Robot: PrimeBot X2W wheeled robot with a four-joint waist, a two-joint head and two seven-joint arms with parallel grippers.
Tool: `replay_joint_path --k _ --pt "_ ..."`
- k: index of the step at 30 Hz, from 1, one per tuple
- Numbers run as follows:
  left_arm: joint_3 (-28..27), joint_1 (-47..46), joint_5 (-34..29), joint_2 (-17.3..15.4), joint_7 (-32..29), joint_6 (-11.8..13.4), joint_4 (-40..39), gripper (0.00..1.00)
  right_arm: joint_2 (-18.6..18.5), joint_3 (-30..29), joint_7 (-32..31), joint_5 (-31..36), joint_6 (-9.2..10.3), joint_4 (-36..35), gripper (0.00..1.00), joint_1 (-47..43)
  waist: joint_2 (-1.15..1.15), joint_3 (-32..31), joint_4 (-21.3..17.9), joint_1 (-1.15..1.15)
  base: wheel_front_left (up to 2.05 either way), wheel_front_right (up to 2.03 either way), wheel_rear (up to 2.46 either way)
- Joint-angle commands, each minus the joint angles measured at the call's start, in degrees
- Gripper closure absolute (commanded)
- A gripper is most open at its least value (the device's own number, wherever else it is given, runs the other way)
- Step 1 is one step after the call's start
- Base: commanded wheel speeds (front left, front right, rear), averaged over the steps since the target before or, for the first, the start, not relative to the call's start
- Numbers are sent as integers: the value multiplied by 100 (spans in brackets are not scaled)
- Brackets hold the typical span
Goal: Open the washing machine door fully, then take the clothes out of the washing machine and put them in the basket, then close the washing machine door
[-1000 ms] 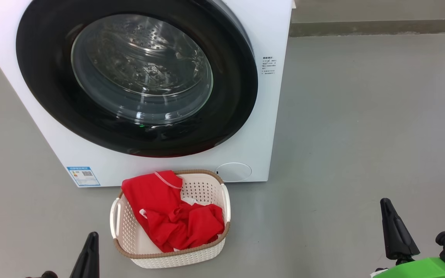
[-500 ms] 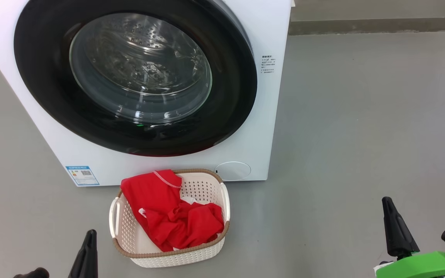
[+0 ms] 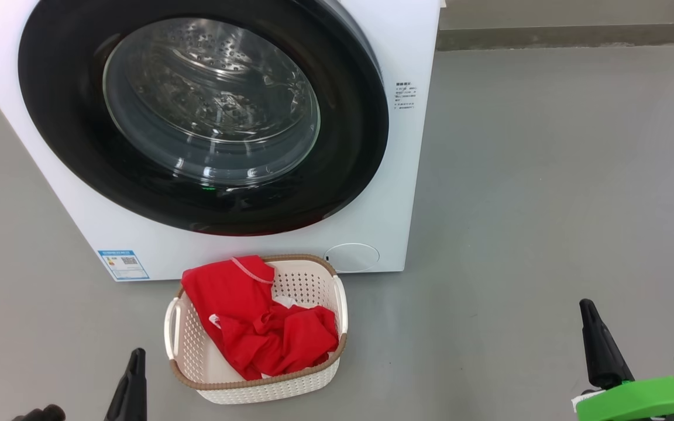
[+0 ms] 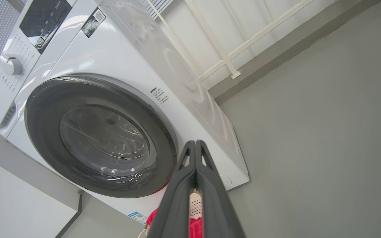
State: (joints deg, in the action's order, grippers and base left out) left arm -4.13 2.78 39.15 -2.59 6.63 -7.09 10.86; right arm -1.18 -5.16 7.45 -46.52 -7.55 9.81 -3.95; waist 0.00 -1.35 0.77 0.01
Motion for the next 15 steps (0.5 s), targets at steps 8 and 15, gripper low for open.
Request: replay_joint_path --k 8,15 --pt "-115 -339 644 -44 -145 -18 -70 100 -98 -14 -176 -561 3 -68 100 383 0 16 -8 0 0 0 0" --pt "-126 -386 1035 -43 -243 -20 -37 100 -106 -22 -276 -900 3 -27 100 435 0 27 -14 0 0 0 0"
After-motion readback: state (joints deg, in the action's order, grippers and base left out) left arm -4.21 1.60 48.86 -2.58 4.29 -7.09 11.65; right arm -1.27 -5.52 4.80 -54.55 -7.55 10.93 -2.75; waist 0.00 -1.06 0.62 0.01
